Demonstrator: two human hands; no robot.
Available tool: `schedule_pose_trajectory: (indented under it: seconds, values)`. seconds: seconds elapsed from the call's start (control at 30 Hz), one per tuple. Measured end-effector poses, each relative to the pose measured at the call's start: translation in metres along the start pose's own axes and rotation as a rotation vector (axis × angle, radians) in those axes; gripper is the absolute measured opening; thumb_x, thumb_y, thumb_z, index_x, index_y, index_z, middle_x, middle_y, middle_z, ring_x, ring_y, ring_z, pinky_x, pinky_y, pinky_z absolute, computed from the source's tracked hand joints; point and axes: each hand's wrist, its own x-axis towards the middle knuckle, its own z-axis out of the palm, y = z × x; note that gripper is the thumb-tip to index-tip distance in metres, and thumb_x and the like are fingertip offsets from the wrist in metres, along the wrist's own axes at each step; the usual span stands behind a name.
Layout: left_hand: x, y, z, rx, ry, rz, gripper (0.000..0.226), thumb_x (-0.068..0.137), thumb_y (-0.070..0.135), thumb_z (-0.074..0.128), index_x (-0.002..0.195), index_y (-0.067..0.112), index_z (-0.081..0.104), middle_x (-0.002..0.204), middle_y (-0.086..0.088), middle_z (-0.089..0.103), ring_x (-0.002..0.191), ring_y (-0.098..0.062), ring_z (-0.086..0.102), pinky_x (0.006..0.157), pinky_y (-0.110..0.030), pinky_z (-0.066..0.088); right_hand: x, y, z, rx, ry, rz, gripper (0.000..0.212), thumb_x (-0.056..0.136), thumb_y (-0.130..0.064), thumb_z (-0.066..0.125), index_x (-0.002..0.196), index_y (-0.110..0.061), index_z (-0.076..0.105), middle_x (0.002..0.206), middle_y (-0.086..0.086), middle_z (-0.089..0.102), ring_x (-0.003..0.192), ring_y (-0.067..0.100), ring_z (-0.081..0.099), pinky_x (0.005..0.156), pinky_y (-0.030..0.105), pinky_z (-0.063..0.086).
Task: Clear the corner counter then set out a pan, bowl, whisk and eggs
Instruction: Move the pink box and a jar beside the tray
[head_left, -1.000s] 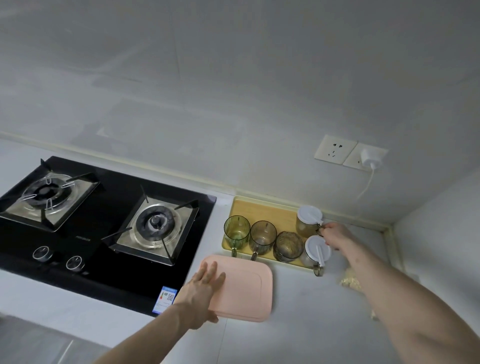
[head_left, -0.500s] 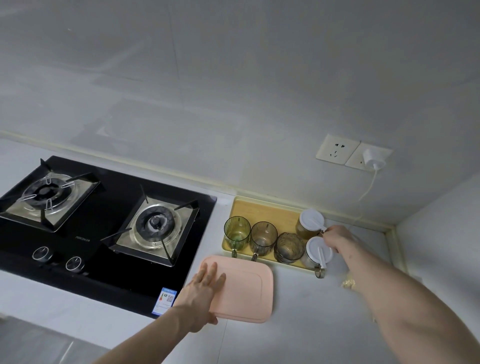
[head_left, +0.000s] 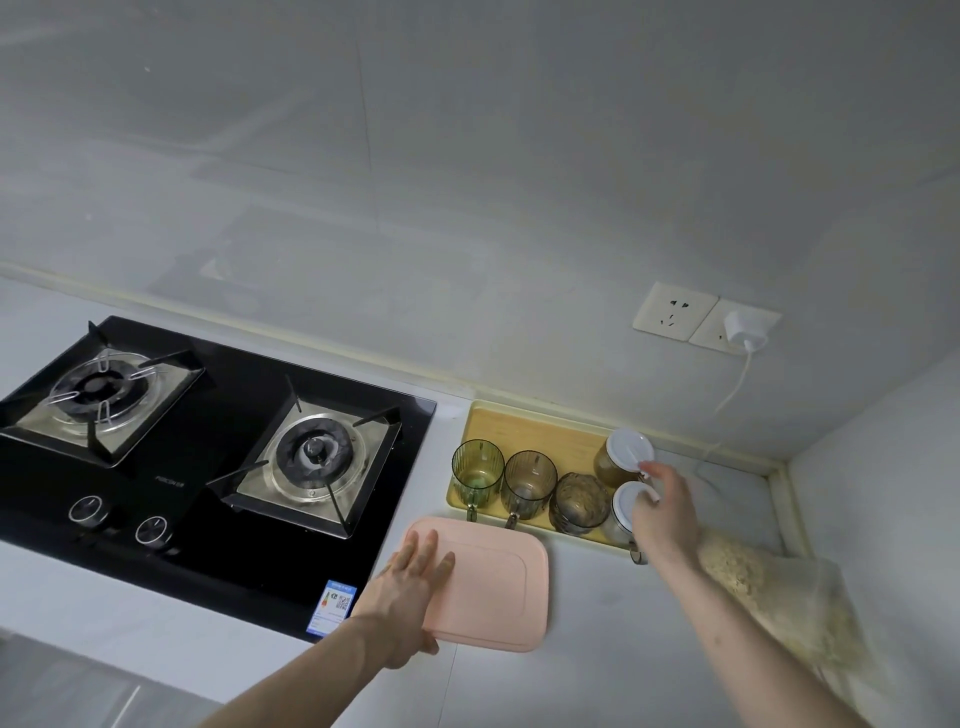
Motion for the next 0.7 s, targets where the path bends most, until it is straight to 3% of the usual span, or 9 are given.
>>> schedule_pose_trajectory:
  seconds: [0.1,0.2,0.33,0.4,0.57,0.63,0.7]
  values:
    - [0.0,-0.001,0.0,-0.006,0.0,0.002,0.11,0.088,0.044,0.074,0.161,0.03,-0.008,0.166,-0.002,-0.028,0.154,-0.026,-0.022,0.127,-0.046,0.018,-0.051,-0.001,0.012,0.015,-0.141,-0.181,0.037,0.09,0.002,0.057,0.11,-0.029,0.063,0.096,-0.008,0.062,0.067,0.008,0.057,0.066,0.024,0.044]
    - [0.003,-0.002,-0.005,0.008,-0.006,0.01,0.11,0.088,0.044,0.074,0.162,0.03,-0.006,0.167,-0.002,-0.026,0.155,-0.026,-0.021,0.126,-0.046,0.019,-0.084,0.005,0.03,-0.053,-0.355,-0.309,0.034,0.09,-0.002,0.06,0.104,-0.034,0.063,0.11,-0.022,0.06,0.083,-0.001,0.064,0.072,0.014,0.046]
    - [0.005,-0.007,-0.006,0.035,-0.009,0.03,0.107,0.09,0.043,0.073,0.162,0.031,-0.005,0.167,0.0,-0.025,0.155,-0.026,-0.02,0.127,-0.046,0.016,-0.101,0.017,0.06,-0.183,-0.55,-0.342,0.033,0.087,-0.01,0.056,0.099,-0.041,0.06,0.114,-0.025,0.052,0.089,0.003,0.061,0.08,0.029,0.053]
    - [0.001,-0.014,-0.006,0.019,0.007,0.066,0.103,0.09,0.04,0.073,0.162,0.032,0.0,0.168,0.003,-0.022,0.156,-0.023,-0.017,0.127,-0.044,0.017,-0.106,0.017,0.069,-0.247,-0.628,-0.334,0.028,0.089,-0.013,0.056,0.1,-0.039,0.06,0.116,-0.025,0.047,0.094,0.002,0.059,0.086,0.029,0.052]
    - [-0.043,-0.053,0.001,-0.189,0.188,0.117,0.085,0.091,0.036,0.07,0.16,0.039,0.02,0.17,0.013,-0.007,0.157,-0.012,-0.004,0.125,-0.029,0.008,-0.116,-0.006,0.087,-0.261,-0.577,-0.378,0.032,0.085,-0.012,0.054,0.09,-0.043,0.055,0.113,-0.025,0.049,0.101,0.0,0.057,0.093,0.029,0.048]
    - [-0.074,-0.074,0.009,-0.324,0.284,0.039,0.074,0.09,0.039,0.067,0.155,0.04,0.031,0.17,0.014,0.003,0.157,-0.011,0.003,0.124,-0.026,0.012,-0.122,-0.029,0.097,-0.328,-0.569,-0.456,0.032,0.084,-0.015,0.056,0.091,-0.045,0.055,0.112,-0.029,0.051,0.103,-0.003,0.052,0.1,0.03,0.042]
    - [-0.117,-0.104,0.019,-0.421,0.347,-0.079,0.066,0.092,0.04,0.065,0.151,0.042,0.037,0.168,0.018,0.01,0.156,-0.01,0.01,0.123,-0.026,0.02,-0.136,-0.063,0.113,-0.312,-0.666,-0.507,0.03,0.09,-0.015,0.057,0.101,-0.043,0.057,0.118,-0.03,0.05,0.101,-0.007,0.053,0.098,0.026,0.045]
